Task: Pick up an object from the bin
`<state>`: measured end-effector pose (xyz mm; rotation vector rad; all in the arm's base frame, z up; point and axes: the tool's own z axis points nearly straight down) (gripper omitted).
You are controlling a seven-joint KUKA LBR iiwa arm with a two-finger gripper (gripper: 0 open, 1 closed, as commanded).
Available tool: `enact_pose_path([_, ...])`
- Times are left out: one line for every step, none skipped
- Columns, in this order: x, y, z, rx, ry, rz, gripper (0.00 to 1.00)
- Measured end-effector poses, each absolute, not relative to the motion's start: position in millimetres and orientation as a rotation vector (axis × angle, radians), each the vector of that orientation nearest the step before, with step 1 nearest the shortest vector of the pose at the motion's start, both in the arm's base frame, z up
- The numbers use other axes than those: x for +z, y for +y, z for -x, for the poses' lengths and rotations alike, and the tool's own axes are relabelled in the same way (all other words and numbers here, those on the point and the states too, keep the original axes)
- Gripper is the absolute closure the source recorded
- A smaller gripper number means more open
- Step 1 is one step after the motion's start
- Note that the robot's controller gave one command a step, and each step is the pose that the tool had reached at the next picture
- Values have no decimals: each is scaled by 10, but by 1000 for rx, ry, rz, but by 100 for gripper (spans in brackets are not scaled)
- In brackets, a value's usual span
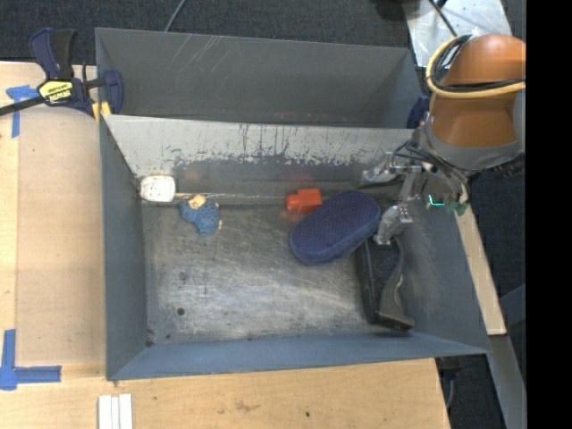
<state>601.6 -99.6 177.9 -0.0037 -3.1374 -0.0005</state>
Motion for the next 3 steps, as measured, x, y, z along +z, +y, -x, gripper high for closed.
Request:
enact_pose_path([1140, -1030, -6118, 4, -3167, -84, 0])
enact_pose_path([1093, -1028, -6075, 0, -3148, -86, 100])
enact_pose_path([2383, -1160, -6135, 5, -3152, -107, 100])
